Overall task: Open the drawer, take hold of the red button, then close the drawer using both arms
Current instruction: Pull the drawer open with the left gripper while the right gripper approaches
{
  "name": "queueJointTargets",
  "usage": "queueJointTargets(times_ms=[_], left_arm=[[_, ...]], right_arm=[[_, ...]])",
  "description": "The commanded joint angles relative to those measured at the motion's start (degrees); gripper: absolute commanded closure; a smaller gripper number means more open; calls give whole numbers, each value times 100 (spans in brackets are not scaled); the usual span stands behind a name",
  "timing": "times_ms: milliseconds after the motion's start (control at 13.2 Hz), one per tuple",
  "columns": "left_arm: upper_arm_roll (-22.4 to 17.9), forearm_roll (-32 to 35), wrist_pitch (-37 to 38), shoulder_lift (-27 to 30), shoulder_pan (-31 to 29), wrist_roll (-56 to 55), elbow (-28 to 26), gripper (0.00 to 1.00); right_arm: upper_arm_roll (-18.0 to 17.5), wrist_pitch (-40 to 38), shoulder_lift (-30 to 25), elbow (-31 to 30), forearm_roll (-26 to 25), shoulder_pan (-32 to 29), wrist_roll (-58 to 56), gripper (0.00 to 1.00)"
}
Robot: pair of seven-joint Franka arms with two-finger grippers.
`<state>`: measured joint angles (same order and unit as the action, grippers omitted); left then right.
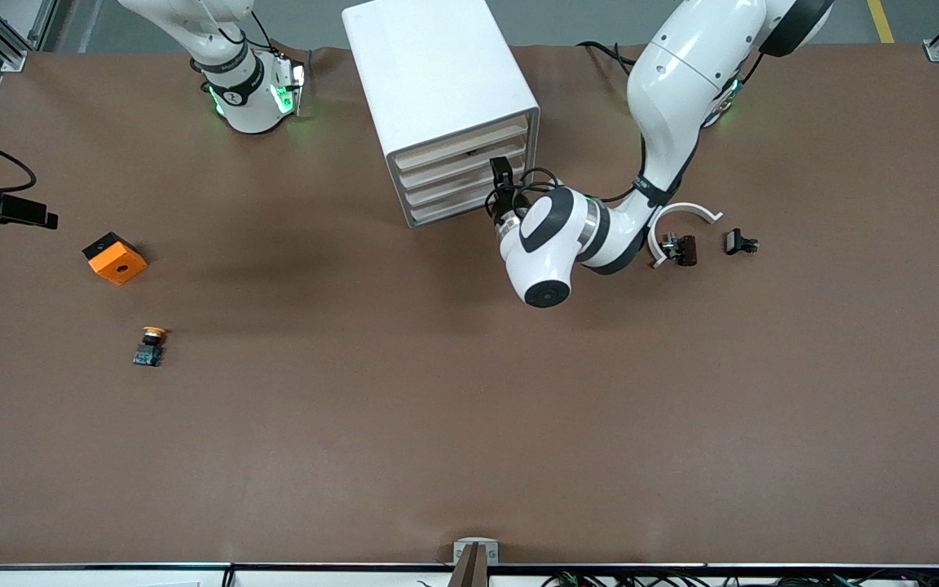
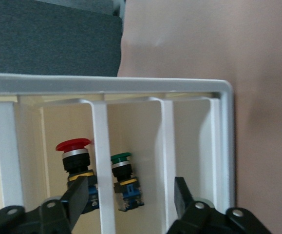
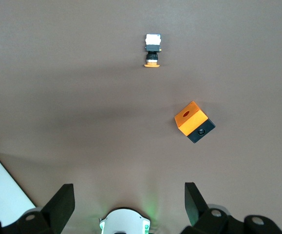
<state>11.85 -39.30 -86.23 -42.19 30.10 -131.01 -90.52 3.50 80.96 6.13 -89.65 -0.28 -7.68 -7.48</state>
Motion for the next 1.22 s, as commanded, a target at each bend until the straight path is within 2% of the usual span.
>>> queueJointTargets(times_ms=[0,152,228,380,684,1141], left_arm=[[-34,-166,159,44,136,-275,-36,30],[-34,-174,168,53,180,-303,-54,39],[-34,-174,160,44,224,-303,-54,56],[-51,-262,142,9,215,-303,-54,100],[-165,-262,81,0,66,-382,25,100],[-894,-254,98,35,5,-495,534,100]], right_arm=[[-51,-71,3,115,19,3,194,0],[-95,-132,-15,97,98,73,771,0],[-95,-185,-24,106,107,195,1210,0],[-95,-264,-41,97,107,441,1783,0],[-95,-273,-50,115,133,1073,2837,0],[-95,43,11,124,160,2303,5155,0]])
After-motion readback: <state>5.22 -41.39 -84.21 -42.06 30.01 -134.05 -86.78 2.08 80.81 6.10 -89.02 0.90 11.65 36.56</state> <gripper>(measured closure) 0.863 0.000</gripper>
